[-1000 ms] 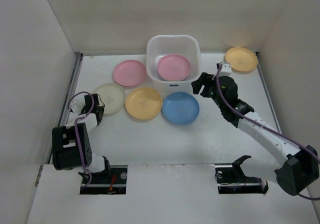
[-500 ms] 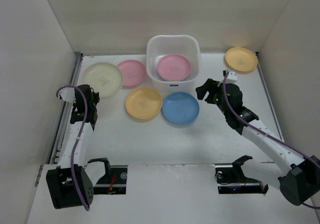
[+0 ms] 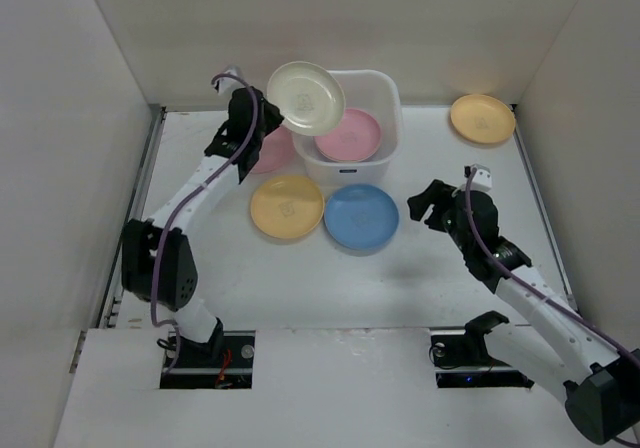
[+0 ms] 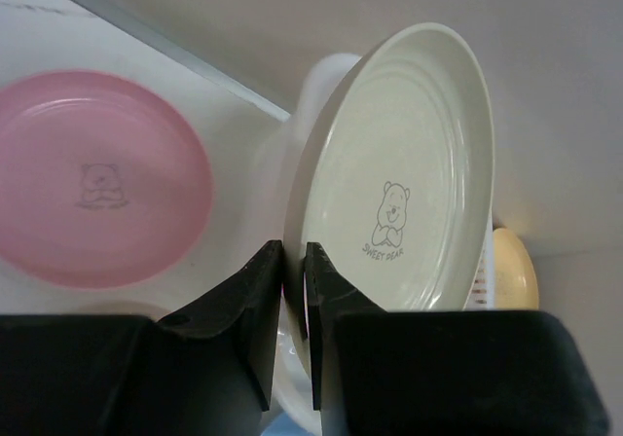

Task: Place the plates into the plastic bin on the countertop

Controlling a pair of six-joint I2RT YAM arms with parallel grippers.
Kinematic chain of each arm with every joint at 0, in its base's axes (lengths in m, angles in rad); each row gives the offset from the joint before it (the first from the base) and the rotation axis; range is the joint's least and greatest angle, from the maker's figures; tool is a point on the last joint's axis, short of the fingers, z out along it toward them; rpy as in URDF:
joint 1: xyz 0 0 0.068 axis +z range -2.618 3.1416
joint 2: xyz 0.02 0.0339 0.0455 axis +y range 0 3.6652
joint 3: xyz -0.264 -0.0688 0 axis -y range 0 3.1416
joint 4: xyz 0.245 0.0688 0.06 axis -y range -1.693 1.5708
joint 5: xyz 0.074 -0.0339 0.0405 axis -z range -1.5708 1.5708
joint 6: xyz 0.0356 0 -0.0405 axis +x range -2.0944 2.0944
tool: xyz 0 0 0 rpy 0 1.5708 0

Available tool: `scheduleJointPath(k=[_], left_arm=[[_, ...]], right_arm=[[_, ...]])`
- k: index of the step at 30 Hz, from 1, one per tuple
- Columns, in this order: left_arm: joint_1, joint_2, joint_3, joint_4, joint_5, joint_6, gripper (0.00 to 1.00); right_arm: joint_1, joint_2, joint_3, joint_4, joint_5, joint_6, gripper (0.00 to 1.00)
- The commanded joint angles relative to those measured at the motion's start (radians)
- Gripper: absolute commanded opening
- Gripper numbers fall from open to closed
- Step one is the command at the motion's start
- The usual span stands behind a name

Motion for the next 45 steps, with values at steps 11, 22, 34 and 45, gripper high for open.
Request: scheduleJointPath(k=[11, 22, 34, 45], left_arm=[[-0.11, 0.407, 0.46, 0.026, 0.101, 0.162, 0.12], [-0.136, 0.629, 0.616, -0.065, 0.096, 0.242, 0.14], [-0.166, 0.532, 0.572, -0.04, 0.05, 0.386, 0.67], [-0.324, 0.124, 0.341, 0.043, -0.098, 0.585, 1.0]], right_arm=[[0.02, -0.086, -0.046, -0.112, 0.019, 0.052, 0.78], [0.021, -0.006, -0.051, -0.091, 0.004, 0.06, 0.78], [0.026, 0.146, -0.063, -0.034, -0.004, 0.078, 0.77], [0.089, 0.393, -0.025, 0.095, -0.028, 0.101, 0.73]])
